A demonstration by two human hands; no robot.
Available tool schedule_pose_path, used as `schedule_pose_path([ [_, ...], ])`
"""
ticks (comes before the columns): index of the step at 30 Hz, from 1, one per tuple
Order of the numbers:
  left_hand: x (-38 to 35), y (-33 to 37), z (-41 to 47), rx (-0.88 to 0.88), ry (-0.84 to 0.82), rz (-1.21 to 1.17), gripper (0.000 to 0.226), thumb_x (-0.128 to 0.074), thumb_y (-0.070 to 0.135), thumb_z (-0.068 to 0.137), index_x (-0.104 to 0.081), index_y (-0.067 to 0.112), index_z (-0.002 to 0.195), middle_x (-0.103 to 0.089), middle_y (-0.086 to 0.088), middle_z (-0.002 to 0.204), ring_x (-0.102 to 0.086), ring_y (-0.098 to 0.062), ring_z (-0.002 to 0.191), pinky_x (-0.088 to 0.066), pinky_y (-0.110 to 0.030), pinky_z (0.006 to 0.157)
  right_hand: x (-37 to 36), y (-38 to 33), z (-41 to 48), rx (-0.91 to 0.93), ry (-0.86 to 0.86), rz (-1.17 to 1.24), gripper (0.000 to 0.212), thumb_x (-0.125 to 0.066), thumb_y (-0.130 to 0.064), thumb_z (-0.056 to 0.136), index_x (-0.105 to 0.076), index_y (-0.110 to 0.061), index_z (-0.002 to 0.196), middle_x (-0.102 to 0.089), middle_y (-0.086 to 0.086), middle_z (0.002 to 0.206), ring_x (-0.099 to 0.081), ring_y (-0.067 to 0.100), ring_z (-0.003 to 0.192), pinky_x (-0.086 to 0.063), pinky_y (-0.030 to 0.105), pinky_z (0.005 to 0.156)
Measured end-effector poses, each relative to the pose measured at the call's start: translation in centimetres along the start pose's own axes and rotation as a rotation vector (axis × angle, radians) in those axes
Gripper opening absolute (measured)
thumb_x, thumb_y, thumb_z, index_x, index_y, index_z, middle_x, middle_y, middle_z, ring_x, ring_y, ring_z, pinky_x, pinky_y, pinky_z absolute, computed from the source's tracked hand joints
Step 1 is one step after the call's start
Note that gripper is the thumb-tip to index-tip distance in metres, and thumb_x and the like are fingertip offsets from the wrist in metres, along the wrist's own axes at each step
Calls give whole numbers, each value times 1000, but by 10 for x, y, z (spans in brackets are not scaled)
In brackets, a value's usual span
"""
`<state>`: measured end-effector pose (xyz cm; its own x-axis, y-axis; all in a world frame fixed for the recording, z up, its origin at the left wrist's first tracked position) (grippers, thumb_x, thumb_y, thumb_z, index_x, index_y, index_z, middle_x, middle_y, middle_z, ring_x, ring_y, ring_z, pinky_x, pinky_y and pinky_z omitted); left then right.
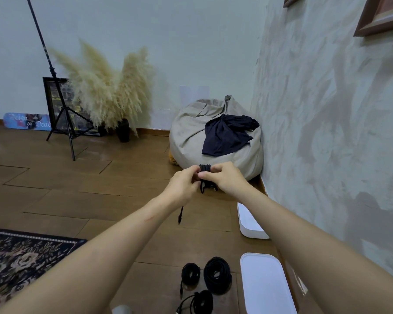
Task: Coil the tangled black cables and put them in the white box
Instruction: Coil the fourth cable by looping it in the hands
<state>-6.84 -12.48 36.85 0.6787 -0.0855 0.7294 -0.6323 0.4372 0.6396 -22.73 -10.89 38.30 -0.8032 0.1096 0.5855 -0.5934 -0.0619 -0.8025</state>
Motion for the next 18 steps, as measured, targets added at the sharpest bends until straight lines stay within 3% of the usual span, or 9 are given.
schedule_pose_path([
  [4,-1,-3,2,2,9,-24,8,-59,19,97,-59,26,93,-68,4,91,-67,-24,86,-59,-52,78,0,-2,1,-11,-13,-77,37,-78,-50,82,-76,-15,91,-76,3,86,-68,20,84,-51,37,76],
  [9,-6,-4,6,-12,-2,-61,5,-62,18,97,-62,21,94,-67,3,88,-68,-24,83,-60,-52,75,2,-2,1,-17,14,-120,30,-76,-43,85,-73,-14,84,-69,-1,74,-59,17,72,-44,34,67],
  [12,-9,-10,10,5,-20,-61,6,-65,17,95,-62,22,93,-67,1,86,-67,-26,85,-59,-53,78,-2,1,4,-27,13,-167,21,-73,-39,88,-74,-18,89,-72,-1,82,-62,16,77,-44,30,63],
  [15,-13,-18,15,51,-17,-35,10,-60,17,96,-60,26,91,-67,0,86,-66,-26,82,-60,-50,77,-9,6,14,-59,-2,-197,21,-73,-38,89,-73,-17,91,-71,0,84,-61,16,77,-43,28,60],
  [18,-29,-27,17,93,42,32,15,-49,17,97,-53,27,86,-64,-1,86,-63,-28,79,-54,-45,66,-20,19,27,-111,-18,-229,28,-75,-41,85,-73,-14,91,-71,1,85,-65,19,81,-52,33,68],
])
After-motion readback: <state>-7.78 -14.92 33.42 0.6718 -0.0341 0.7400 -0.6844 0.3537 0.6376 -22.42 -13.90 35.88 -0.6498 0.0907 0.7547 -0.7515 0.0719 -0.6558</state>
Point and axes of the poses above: each hand's wrist, its own z-axis towards the middle knuckle, its own x-axis out of the back of the hand, y = z × x, the point moved 3 cm from there along z, towards the middle knuckle
